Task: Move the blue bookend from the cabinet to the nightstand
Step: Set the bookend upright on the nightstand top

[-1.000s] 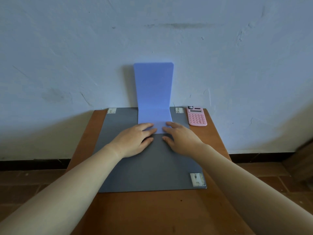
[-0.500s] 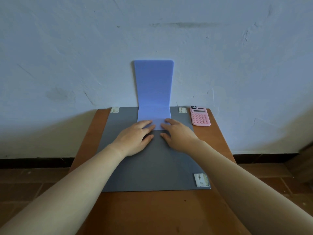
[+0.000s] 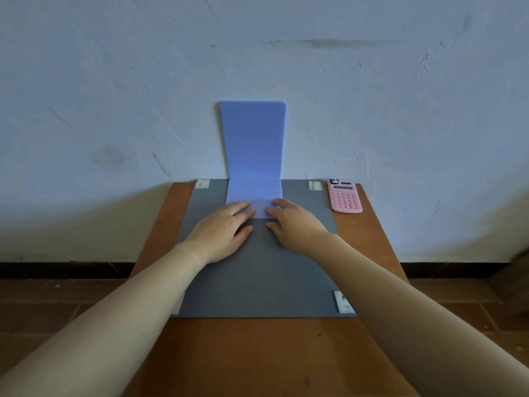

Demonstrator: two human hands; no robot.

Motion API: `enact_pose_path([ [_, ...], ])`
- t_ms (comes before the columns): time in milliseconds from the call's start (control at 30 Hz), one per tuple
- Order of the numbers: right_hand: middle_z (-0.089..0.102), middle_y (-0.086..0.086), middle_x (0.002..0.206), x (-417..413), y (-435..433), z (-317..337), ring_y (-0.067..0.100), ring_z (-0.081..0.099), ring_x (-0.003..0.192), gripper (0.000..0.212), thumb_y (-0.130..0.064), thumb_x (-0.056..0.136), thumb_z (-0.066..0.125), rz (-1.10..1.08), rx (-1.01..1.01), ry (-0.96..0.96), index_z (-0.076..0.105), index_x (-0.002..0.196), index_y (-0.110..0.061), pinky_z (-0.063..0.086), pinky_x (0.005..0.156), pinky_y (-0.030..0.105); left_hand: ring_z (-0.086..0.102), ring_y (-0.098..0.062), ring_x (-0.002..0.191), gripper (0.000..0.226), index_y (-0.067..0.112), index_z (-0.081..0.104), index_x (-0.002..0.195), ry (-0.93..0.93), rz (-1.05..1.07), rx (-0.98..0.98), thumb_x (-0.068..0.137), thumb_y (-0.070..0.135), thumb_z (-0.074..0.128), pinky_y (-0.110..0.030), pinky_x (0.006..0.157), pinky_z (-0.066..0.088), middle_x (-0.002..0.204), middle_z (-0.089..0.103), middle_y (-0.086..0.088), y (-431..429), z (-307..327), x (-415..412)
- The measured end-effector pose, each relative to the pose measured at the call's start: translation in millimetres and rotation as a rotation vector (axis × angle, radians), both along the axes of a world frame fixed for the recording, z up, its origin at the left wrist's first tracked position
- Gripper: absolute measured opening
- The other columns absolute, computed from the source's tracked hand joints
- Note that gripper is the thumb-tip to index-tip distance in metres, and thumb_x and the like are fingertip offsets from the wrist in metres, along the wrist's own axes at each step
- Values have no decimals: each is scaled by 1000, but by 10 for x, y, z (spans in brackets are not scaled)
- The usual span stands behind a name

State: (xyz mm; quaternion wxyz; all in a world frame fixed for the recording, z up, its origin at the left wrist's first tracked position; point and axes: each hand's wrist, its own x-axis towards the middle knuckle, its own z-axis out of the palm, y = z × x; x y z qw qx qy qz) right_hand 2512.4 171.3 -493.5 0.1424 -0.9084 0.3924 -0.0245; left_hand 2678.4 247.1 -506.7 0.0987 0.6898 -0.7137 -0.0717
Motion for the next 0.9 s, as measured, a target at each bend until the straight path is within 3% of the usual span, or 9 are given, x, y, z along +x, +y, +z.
enact_pose_path([
  [233, 36, 6, 145, -56, 94, 46, 25, 38, 129, 45, -31, 94, 45, 4, -23, -159, 39, 136, -17, 40, 99, 38, 37, -21, 129, 48, 21, 32, 140, -52, 24, -65, 95, 37, 36, -39, 105, 32, 146, 36, 2, 102, 115, -44],
  [533, 34, 5, 146, -32, 333, 147, 24, 36, 130, 48, -38, 93, 45, 18, 42, -112, 38, 135, -18, 39, 100, 41, 34, -19, 133, 51, 24, 29, 141, -74, 33, 21, 94, 43, 30, -47, 109, 28, 148, 33, 2, 399, 297, 161],
  [700, 33, 5, 147, -39, 575, 764, 22, 28, 134, 50, -38, 93, 44, 13, 157, -48, 35, 138, -18, 34, 105, 41, 29, -21, 136, 51, 28, 29, 141, 45, 67, 131, 93, 48, 26, -57, 110, 21, 147, 35, -2, 634, 865, 284],
  [900, 35, 3, 146, -26, 864, 2135, 21, 29, 133, 50, -41, 93, 43, 20, 197, -29, 35, 137, -19, 34, 105, 41, 30, -25, 136, 71, 25, 30, 141, 66, 50, 176, 83, 62, 14, -55, 107, 28, 147, 35, -6, 953, 2204, 331],
])
